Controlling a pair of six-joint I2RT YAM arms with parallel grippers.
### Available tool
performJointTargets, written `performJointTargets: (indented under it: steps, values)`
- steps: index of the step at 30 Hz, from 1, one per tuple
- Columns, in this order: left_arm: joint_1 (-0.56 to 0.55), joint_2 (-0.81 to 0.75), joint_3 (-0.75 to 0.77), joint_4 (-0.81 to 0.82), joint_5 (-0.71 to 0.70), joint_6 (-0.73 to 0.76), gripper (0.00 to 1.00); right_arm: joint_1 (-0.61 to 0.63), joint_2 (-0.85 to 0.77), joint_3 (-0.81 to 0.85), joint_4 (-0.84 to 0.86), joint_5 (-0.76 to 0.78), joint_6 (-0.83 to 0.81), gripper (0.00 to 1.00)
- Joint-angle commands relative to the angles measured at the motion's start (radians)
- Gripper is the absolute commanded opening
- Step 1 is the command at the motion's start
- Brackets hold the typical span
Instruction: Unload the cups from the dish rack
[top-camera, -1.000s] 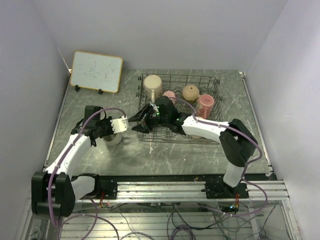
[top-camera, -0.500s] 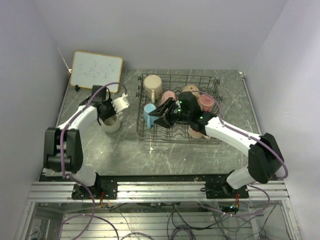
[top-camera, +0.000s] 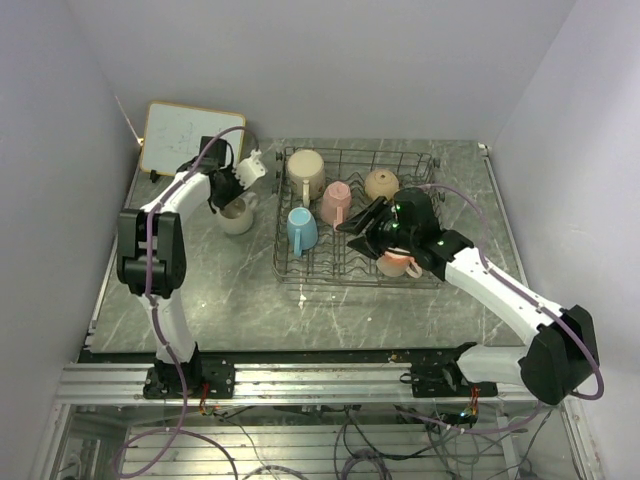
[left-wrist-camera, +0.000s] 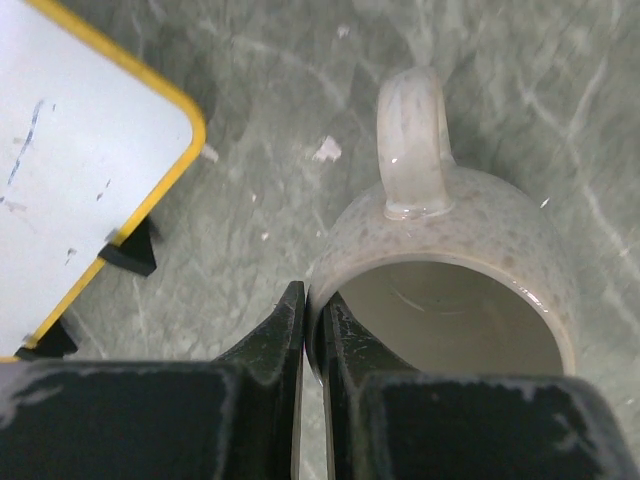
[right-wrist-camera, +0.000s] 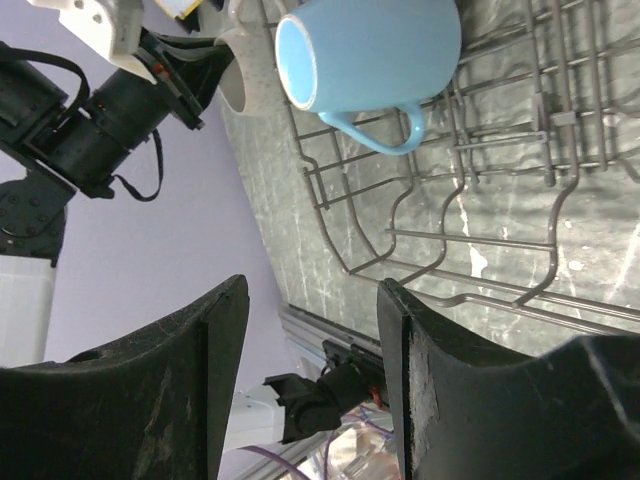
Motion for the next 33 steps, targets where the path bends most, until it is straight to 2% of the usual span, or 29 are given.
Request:
performJointTargets:
  steps: [1,5,8,10,16,18,19,22,25,30,33]
  values:
    - [-0.028,0.061,0.121,-0.022,0.067,-0.147,0.07,-0.016,-0.036,-0.005,-0.078,0.058,-0.047,0.54]
    - [-0.035,0.101,0.163,-0.018,0.084,-0.230,0.07,-0.020,-0.032,0.021,-0.127,0.107,-0.091,0.57]
    - [-0.049,0.108,0.157,0.012,0.046,-0.250,0.07,-0.020,-0.002,0.057,-0.164,0.153,-0.145,0.60]
    - [-0.054,0.106,0.148,0.030,0.010,-0.254,0.11,-0.009,0.039,0.095,-0.186,0.186,-0.199,0.62]
    - [-0.054,0.072,0.142,0.013,-0.071,-0.254,0.53,0.117,0.227,0.316,-0.327,0.390,-0.362,0.69]
    - [-0.052,0.037,0.128,0.015,-0.074,-0.261,0.79,0.158,0.297,0.397,-0.372,0.461,-0.393,0.70]
    - [-0.052,0.017,0.121,0.016,-0.073,-0.261,0.87,0.179,0.332,0.434,-0.388,0.487,-0.409,0.70]
    - [-0.050,-0.050,0.122,-0.008,-0.063,-0.273,0.99,0.235,0.422,0.530,-0.425,0.565,-0.446,0.70]
    - [-0.043,-0.109,0.178,-0.086,-0.041,-0.302,0.99,0.274,0.508,0.615,-0.443,0.614,-0.471,0.68]
    - [-0.034,-0.169,0.372,-0.341,0.004,-0.408,0.99,0.318,0.639,0.704,-0.417,0.651,-0.522,0.65]
    - [-0.032,-0.253,0.355,-0.341,-0.068,-0.488,0.99,0.337,0.719,0.753,-0.410,0.669,-0.542,0.63]
